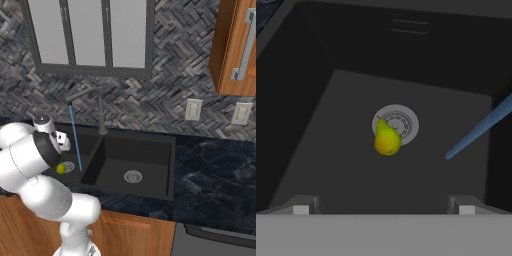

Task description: Pick the mango, apple, pear from the sink and place them on the cutting board to airdry. Then turn off the sink faucet.

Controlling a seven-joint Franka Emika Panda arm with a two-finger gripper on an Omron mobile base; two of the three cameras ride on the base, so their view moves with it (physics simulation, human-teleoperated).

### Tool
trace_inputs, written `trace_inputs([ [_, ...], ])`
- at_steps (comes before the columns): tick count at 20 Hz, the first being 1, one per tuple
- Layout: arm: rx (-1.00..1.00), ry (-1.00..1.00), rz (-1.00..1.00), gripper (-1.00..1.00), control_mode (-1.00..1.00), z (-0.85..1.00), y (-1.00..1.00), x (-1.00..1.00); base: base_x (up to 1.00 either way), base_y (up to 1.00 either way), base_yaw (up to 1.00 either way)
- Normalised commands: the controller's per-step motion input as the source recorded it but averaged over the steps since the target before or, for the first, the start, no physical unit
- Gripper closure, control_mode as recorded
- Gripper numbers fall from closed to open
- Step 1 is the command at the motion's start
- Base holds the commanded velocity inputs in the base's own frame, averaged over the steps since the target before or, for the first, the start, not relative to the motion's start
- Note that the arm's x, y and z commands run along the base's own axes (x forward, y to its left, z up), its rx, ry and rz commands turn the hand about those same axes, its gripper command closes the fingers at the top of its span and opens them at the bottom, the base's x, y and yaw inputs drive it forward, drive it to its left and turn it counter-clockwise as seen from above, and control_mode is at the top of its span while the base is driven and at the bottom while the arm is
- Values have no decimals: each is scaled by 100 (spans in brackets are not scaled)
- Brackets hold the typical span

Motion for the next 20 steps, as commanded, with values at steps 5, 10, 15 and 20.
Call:
trace_inputs([
  [5, 0, 0, 1, -100, -100, -18, 1, 2, 0, 0, 0],
  [10, 0, 0, 1, -100, -100, -18, 3, 7, 0, 0, 0],
  [15, 0, 0, 1, -100, -100, -20, 6, 10, 0, 0, 0],
  [20, 0, 0, 0, -100, -100, -17, 7, 7, 0, 0, 0],
])
